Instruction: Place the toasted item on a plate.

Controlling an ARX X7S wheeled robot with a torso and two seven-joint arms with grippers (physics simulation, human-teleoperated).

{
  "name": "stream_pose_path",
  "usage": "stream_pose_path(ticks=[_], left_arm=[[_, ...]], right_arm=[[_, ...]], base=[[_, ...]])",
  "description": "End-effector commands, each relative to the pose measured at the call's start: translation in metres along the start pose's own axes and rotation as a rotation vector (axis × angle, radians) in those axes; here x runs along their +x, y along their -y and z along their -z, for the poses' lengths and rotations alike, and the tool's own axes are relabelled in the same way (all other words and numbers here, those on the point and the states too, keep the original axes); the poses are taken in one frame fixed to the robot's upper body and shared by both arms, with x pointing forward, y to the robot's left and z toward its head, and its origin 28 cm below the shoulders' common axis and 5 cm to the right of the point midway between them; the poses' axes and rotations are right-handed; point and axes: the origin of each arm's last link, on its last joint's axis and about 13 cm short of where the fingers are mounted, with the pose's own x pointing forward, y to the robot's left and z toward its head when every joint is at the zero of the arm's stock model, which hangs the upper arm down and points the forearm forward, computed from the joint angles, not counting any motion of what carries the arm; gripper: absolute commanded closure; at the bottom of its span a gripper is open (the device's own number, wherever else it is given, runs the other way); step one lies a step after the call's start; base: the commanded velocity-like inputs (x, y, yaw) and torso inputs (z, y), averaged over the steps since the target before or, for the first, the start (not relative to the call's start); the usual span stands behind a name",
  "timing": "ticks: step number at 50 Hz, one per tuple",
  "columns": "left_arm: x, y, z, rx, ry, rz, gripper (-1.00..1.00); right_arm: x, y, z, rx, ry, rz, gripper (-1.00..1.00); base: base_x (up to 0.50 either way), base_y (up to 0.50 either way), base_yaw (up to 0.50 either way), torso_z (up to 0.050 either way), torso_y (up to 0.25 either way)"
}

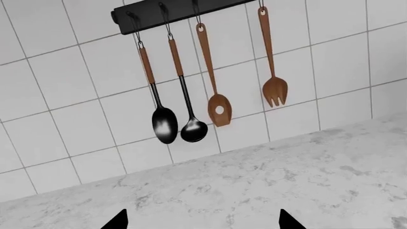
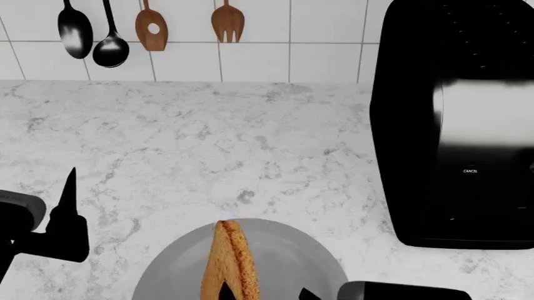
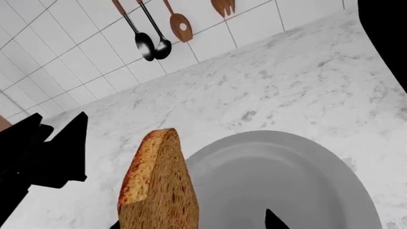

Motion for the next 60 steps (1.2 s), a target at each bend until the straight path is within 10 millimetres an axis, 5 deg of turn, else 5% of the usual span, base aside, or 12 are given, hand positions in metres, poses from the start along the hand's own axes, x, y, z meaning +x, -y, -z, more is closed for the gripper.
stream_pose_path(ticks=[1,19,32,60], left_arm=[[0.0,0.0,0.0,0.002,-0.001,-0.001,-1.0],[-0.001,-0.001,0.001,0.0,-0.002,-0.004,-1.0],[-0.001,-0.001,0.0,0.001,-0.001,-0.003,-1.0],[-0.003,-0.003,-0.004,-0.005,0.004,-0.011,-1.0]], right_arm=[[0.002,0.002,0.002,-0.003,0.003,0.003,-1.0],[-0.001,0.003,0.002,-0.01,0.011,0.021,-1.0],[-0.009,0.0,-0.019,-0.087,0.082,0.075,-1.0],[-0.056,-0.014,-0.041,-0.297,0.283,0.102,-1.0]], base=[[0.0,0.0,0.0,0.0,0.0],[0.0,0.0,0.0,0.0,0.0],[0.0,0.0,0.0,0.0,0.0],[0.0,0.0,0.0,0.0,0.0]])
